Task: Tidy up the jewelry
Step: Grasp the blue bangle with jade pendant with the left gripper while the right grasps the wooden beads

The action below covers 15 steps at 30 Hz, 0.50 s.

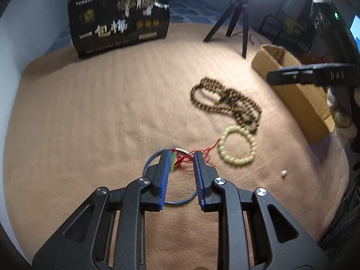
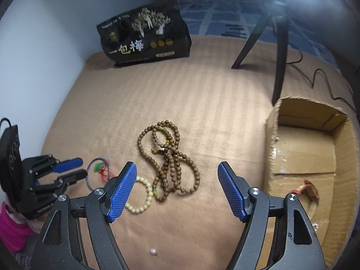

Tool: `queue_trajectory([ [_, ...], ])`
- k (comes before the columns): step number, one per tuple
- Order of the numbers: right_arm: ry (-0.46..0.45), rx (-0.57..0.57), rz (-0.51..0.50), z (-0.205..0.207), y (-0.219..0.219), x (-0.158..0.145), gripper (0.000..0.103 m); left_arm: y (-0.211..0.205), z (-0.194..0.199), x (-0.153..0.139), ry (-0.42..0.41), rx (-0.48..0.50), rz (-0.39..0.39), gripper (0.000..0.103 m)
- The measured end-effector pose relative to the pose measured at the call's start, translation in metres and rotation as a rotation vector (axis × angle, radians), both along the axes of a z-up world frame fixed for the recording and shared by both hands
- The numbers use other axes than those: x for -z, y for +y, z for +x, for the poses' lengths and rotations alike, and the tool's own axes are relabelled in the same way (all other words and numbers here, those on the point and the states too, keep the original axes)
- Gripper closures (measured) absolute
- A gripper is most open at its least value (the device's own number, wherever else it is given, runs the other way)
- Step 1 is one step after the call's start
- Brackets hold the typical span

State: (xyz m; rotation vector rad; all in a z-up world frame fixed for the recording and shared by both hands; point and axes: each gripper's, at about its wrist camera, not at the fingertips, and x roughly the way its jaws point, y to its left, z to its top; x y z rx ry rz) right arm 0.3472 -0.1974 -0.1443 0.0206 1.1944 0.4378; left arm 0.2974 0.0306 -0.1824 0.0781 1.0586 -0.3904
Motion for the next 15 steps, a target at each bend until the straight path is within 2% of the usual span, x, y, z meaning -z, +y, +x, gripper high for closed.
queue_trajectory([
  [6, 0.014, -0.004, 0.002, 0.007, 0.009, 0.012, 0.029, -0.004, 0.005, 0.021, 0.019, 0.015, 0.05, 0.082],
  [9, 0.019, -0.002, 0.001, 0.011, 0.012, 0.017, 0.03, -0.007, 0.006, 0.03, 0.019, 0.018, 0.092, 0.086],
  [15, 0.026, -0.008, -0.022, 0.015, 0.02, 0.028, 0.033, -0.007, 0.01, 0.034, 0.011, 0.013, 0.127, 0.086],
])
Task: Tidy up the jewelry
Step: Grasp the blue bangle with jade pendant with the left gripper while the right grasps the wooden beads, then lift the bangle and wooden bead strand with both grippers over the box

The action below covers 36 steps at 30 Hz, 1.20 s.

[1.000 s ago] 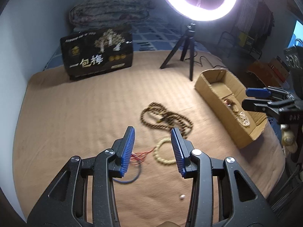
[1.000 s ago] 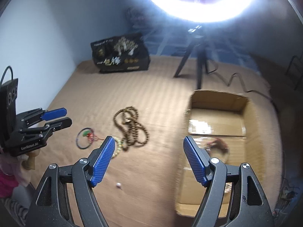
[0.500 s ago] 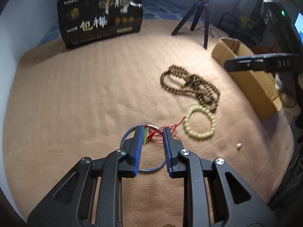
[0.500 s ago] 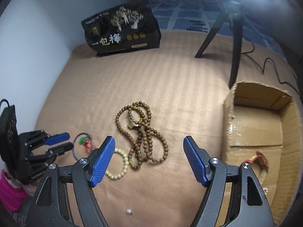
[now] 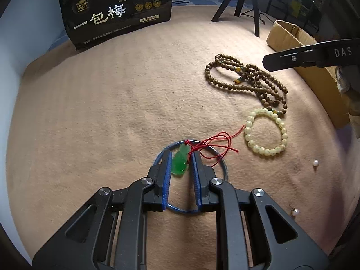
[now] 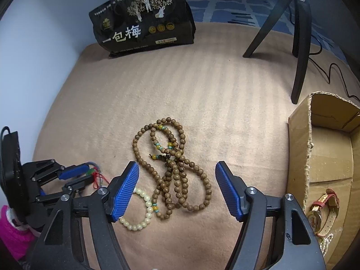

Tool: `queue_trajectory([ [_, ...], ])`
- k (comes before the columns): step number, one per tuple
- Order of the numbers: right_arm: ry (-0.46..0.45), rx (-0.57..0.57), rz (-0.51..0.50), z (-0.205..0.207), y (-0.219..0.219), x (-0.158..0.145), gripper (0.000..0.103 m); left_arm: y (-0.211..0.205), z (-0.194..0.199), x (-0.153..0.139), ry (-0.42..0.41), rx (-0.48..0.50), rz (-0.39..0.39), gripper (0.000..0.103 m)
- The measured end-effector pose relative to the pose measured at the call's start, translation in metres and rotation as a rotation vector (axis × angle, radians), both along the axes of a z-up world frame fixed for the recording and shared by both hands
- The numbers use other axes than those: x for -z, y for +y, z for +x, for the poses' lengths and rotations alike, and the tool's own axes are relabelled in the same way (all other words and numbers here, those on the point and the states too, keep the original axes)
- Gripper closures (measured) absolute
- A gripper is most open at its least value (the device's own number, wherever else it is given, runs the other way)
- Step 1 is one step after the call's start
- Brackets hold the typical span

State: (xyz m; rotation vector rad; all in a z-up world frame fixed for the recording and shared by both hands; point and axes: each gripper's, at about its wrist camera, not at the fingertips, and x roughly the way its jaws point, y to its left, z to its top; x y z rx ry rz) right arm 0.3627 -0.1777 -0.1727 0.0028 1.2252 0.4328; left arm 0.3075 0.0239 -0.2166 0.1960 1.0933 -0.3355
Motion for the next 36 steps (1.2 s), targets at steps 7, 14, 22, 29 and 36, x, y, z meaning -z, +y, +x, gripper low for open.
queue_trajectory([
  [7, 0.014, 0.006, -0.034, 0.008, 0.007, 0.019, 0.033, -0.001, 0.004, 0.003, 0.022, 0.002, 0.0, 0.086],
  [14, 0.026, 0.002, -0.071, 0.015, 0.02, 0.041, 0.035, 0.0, 0.005, 0.006, 0.014, 0.003, -0.013, 0.087],
  [22, -0.004, -0.039, -0.128, 0.018, 0.036, 0.048, 0.035, 0.0, 0.005, 0.006, 0.004, 0.003, -0.015, 0.092],
  [29, -0.037, -0.047, -0.171, 0.016, 0.04, 0.047, 0.064, -0.001, 0.006, 0.005, -0.005, 0.002, -0.01, 0.096],
  [36, -0.037, -0.02, -0.117, 0.013, 0.026, 0.044, 0.086, -0.001, 0.005, 0.005, -0.014, -0.012, -0.019, 0.098],
])
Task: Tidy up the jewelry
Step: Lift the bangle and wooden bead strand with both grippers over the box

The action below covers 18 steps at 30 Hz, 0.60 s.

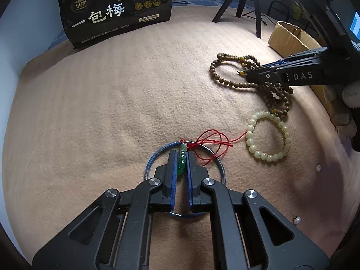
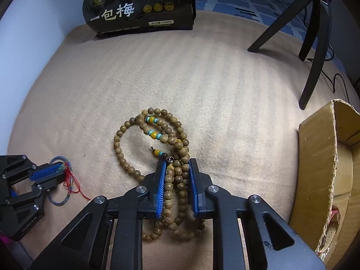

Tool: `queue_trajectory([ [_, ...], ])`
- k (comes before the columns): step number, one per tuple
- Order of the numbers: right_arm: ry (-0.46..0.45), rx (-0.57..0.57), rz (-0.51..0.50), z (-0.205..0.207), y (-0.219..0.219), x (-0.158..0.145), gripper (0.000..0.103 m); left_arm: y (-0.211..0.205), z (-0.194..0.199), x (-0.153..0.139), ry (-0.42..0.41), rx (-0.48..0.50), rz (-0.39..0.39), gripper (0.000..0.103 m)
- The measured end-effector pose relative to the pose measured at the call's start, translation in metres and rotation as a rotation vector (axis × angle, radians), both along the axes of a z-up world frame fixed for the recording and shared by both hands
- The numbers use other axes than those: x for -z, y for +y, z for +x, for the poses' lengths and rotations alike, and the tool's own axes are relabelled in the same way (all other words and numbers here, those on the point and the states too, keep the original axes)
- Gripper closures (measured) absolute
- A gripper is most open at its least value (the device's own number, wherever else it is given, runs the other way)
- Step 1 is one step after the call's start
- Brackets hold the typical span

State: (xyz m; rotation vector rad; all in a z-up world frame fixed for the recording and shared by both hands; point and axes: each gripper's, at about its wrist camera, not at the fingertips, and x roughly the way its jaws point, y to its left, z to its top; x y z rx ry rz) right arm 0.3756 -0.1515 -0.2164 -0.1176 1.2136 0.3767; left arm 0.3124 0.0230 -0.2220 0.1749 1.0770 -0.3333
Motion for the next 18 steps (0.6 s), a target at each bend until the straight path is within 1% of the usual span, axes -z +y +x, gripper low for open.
queue_trajectory([
  [6, -0.029, 0.007, 0.008, -0.013, -0.009, -0.015, 0.086, 0.0, -0.002, -0.005, 0.011, -0.02, -0.029, 0.099],
  [12, -0.082, 0.004, 0.004, -0.03, -0.019, -0.039, 0.086, -0.003, -0.011, -0.02, -0.01, -0.022, -0.035, 0.099],
  [18, -0.15, -0.01, -0.008, -0.039, -0.023, -0.085, 0.086, -0.008, -0.022, -0.054, -0.061, -0.027, -0.057, 0.099],
])
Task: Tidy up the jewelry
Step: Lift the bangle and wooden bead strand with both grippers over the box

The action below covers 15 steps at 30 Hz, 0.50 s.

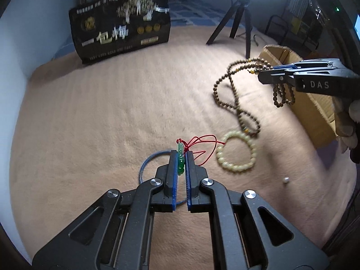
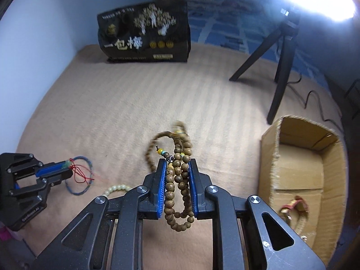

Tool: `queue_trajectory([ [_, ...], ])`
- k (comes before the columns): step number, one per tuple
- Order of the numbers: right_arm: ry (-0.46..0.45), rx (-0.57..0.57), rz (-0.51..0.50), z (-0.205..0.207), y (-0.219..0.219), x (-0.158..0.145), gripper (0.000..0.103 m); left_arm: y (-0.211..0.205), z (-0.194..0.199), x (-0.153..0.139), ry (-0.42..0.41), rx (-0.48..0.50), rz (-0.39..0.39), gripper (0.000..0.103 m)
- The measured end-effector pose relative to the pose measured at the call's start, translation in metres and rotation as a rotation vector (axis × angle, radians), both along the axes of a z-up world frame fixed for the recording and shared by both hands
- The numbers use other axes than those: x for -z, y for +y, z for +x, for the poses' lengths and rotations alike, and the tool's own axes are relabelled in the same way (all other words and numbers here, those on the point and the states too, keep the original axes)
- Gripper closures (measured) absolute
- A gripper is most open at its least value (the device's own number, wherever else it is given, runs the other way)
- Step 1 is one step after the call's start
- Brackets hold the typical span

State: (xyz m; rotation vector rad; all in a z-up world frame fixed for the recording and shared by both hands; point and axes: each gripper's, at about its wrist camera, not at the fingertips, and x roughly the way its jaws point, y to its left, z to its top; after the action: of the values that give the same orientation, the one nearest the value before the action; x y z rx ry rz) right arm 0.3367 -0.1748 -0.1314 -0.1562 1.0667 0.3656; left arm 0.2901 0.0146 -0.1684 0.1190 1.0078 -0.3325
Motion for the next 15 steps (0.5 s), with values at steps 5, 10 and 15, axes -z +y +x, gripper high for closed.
queue_trajectory([
  [5, -0.069, -0.008, 0.005, -0.014, -0.008, -0.043, 0.086, -0.01, -0.011, -0.028, -0.044, 0.017, 0.002, 0.099],
  [10, -0.126, -0.018, -0.009, -0.032, -0.01, -0.068, 0.087, -0.02, -0.019, -0.059, -0.093, 0.034, -0.009, 0.099],
  [15, -0.179, -0.014, -0.01, -0.049, -0.017, -0.092, 0.087, -0.031, -0.028, -0.086, -0.135, 0.052, -0.009, 0.099],
])
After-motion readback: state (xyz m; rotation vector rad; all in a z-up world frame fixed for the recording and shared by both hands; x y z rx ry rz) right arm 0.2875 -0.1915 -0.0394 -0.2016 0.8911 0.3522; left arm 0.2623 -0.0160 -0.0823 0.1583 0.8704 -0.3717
